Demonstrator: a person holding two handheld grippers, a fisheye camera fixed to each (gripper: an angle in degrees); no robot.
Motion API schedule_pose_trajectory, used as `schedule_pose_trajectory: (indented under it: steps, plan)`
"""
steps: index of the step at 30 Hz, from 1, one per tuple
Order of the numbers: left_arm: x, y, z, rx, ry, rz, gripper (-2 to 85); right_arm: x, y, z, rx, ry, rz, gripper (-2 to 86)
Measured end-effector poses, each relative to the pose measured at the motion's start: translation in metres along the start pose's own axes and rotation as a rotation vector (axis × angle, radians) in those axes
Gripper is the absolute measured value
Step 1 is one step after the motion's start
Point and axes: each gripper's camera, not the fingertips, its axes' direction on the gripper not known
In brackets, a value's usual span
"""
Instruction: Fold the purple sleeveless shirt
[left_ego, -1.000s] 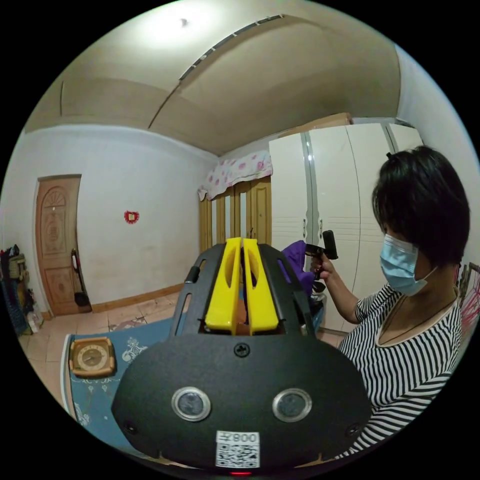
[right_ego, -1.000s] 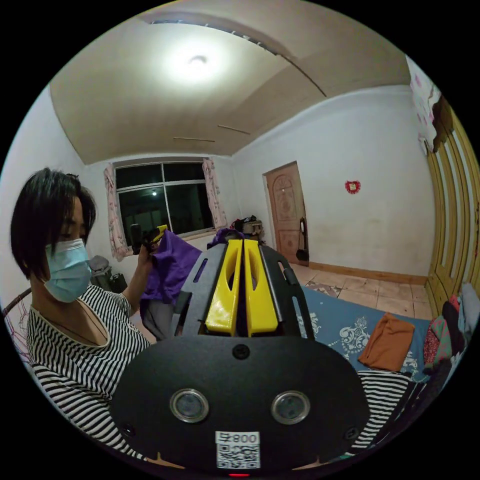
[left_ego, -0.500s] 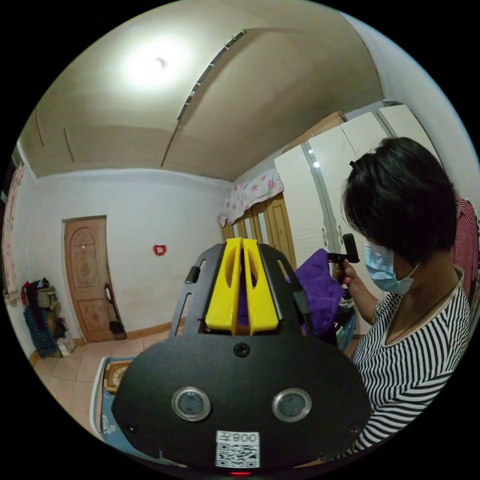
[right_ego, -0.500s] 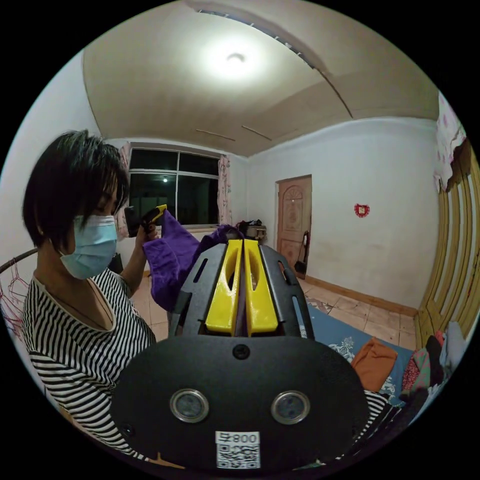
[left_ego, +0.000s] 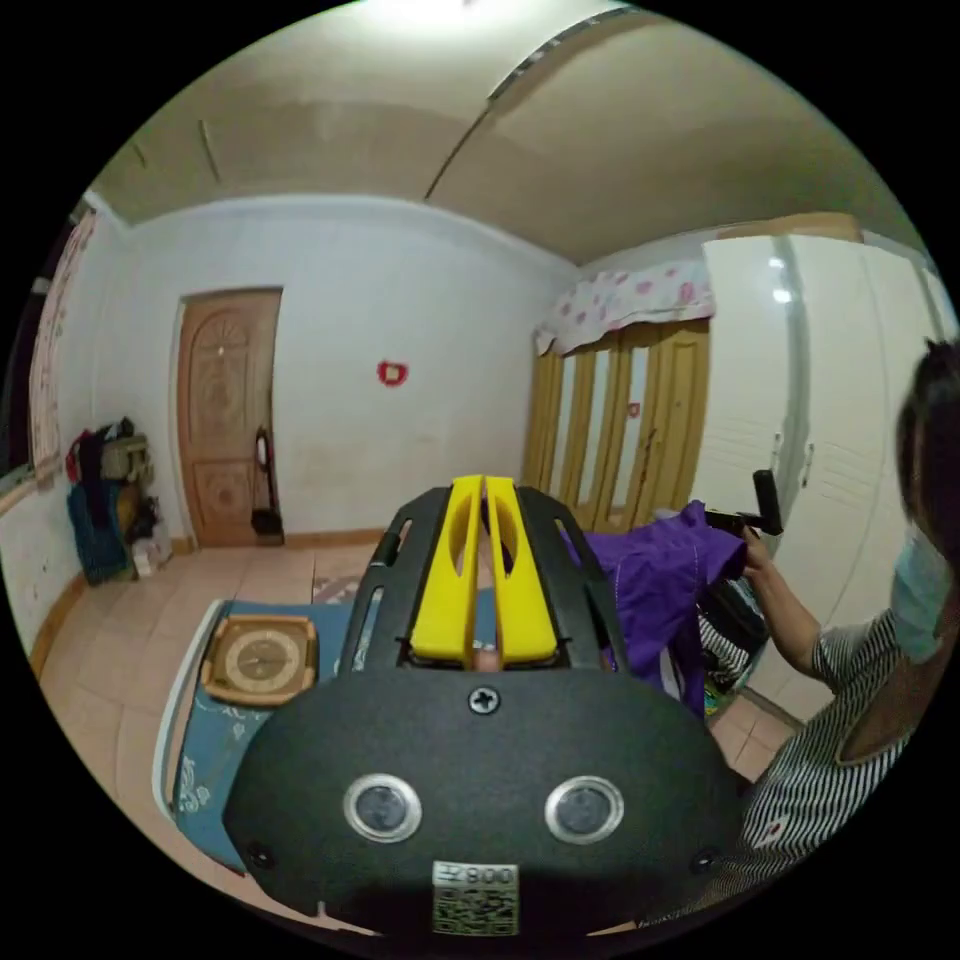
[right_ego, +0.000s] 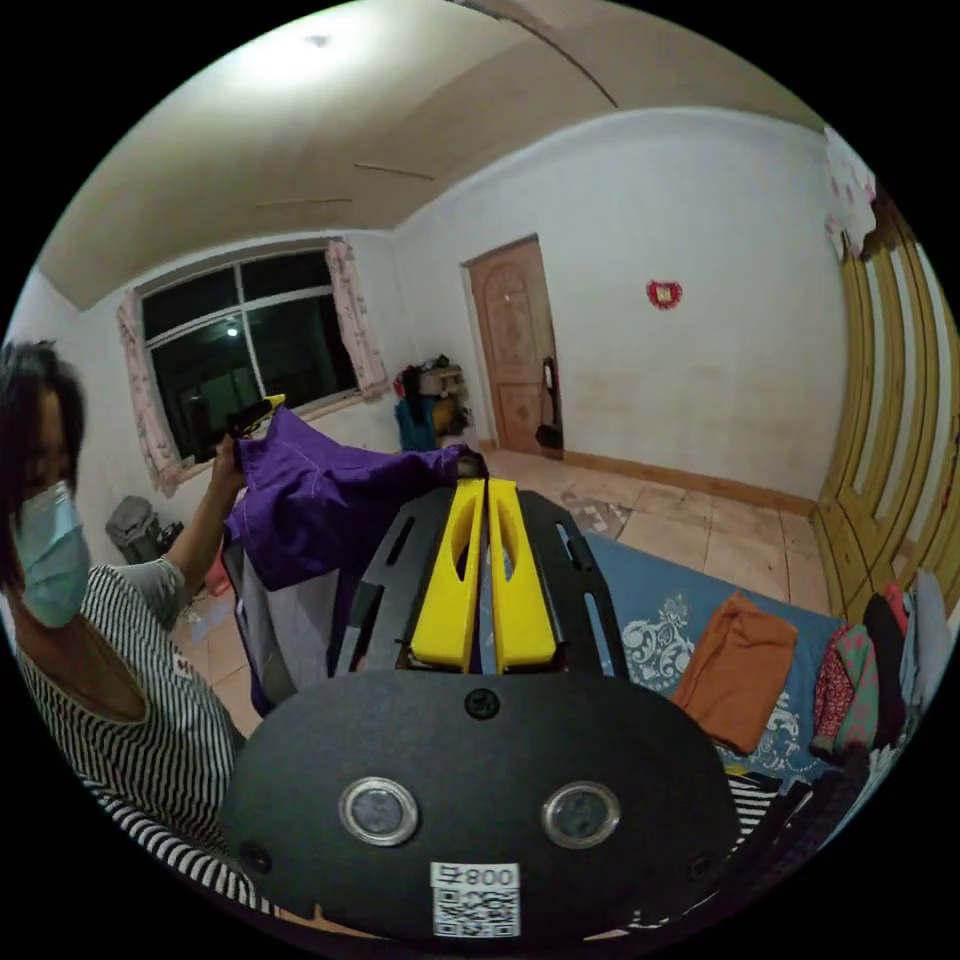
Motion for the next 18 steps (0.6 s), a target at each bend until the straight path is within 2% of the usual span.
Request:
schedule_pose_trajectory:
  steps: [4,6,9,11,14,18]
  plan:
    - [-0.122,0.007,0.133,-0.163,-0.021,-0.172,1.1,0.116,-0.027,0.13,-0.181,0.095,0.133,0.3]
    - [-0.206,0.031,0.225,-0.298,-0.056,-0.329,1.7,0.172,-0.033,0.194,-0.276,0.119,0.205,0.4]
    - [-0.299,0.09,0.307,-0.401,-0.113,-0.541,3.1,0.257,-0.021,0.298,-0.533,0.387,0.32,0.1]
    - [-0.346,0.136,0.337,-0.426,-0.038,-0.648,4.0,0.311,0.011,0.364,-0.75,0.496,0.367,0.0]
    - [-0.405,0.213,0.354,-0.524,-0.02,-0.706,5.4,0.351,0.057,0.408,-0.788,0.416,0.373,0.1]
    - [-0.455,0.325,0.323,-0.703,0.018,-0.746,7.5,0.382,0.123,0.425,-0.833,0.31,0.392,1.2]
